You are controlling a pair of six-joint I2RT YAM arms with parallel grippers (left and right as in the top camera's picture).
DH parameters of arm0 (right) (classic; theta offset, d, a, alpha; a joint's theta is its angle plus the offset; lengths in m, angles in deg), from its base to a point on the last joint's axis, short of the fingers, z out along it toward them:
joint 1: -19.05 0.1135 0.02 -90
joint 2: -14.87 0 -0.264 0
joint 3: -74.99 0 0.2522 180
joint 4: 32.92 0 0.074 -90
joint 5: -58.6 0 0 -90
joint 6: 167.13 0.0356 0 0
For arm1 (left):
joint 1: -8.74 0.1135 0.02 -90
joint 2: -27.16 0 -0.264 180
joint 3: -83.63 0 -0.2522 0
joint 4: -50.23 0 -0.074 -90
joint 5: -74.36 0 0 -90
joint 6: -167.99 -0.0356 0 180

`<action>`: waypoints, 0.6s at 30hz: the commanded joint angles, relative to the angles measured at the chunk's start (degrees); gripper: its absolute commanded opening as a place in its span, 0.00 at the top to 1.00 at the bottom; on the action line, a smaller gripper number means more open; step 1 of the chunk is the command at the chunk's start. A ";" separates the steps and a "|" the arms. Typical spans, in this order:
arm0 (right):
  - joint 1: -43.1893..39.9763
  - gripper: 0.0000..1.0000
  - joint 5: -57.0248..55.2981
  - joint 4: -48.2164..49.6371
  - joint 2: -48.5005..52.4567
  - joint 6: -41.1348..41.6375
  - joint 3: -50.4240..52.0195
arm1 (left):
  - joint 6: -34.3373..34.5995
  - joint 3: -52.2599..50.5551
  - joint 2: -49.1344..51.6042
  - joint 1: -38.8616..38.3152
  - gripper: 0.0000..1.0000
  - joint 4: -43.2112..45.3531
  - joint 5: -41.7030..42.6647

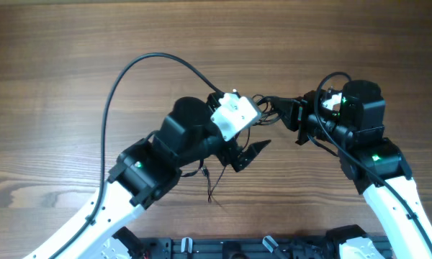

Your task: Untangle cables

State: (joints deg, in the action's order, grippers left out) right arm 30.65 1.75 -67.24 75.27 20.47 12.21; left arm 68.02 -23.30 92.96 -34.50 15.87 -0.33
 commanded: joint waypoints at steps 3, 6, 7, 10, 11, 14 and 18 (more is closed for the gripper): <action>-0.02 0.96 4.46 0.39 -1.01 3.08 -0.50 | -3.43 0.37 4.17 -2.86 0.00 1.57 -4.96; -0.02 0.96 5.95 0.42 -1.01 3.04 -0.50 | -3.34 0.37 4.50 -3.04 0.06 2.91 -4.96; -0.02 0.96 6.56 0.37 -1.01 2.97 -0.50 | -3.37 0.37 4.50 -3.04 0.10 3.30 -4.96; -0.02 0.96 7.85 0.33 -1.01 2.84 -0.48 | -3.34 0.37 4.50 -3.04 0.46 4.57 -9.94; -0.02 0.96 7.87 0.35 -1.01 2.82 -0.48 | -3.34 0.37 4.50 -3.04 0.65 4.98 -11.69; -0.02 0.96 8.50 0.37 -1.01 1.49 -0.48 | -3.34 0.37 4.50 -3.02 0.92 5.20 -14.10; -0.02 0.96 8.41 0.35 -1.01 -0.15 -0.48 | -3.06 0.37 4.48 -3.04 0.96 6.60 -16.50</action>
State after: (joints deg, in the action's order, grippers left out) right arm 30.58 7.59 -66.76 75.27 22.07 12.21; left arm 64.13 -23.30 97.44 -38.26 20.42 -11.30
